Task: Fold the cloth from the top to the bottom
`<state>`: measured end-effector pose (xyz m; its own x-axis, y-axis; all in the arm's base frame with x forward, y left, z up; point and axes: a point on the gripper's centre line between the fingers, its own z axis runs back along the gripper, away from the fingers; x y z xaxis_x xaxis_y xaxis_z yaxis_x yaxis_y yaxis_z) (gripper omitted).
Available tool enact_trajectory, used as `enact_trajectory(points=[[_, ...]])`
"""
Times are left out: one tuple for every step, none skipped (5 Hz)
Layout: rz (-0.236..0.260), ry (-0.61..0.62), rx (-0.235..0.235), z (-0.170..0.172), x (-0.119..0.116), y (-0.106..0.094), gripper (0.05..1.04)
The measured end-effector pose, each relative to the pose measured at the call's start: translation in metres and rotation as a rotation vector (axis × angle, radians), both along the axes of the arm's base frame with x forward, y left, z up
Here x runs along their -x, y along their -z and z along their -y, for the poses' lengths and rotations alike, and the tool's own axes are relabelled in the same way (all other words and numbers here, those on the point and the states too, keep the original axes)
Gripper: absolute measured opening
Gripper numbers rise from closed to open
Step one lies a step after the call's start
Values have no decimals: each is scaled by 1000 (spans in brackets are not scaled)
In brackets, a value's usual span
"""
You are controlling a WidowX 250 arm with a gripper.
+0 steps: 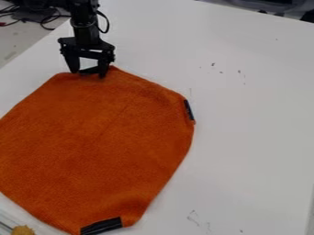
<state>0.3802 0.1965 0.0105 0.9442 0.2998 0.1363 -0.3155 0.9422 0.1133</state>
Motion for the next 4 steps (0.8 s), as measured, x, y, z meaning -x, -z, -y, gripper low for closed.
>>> enact_trajectory(points=[[2,5,9,0,-4,3,953],[6,11,25,2,-9,4,721],[-1,25,21,7,-12,5,588],[-7,34,0,10,-11,2,532]])
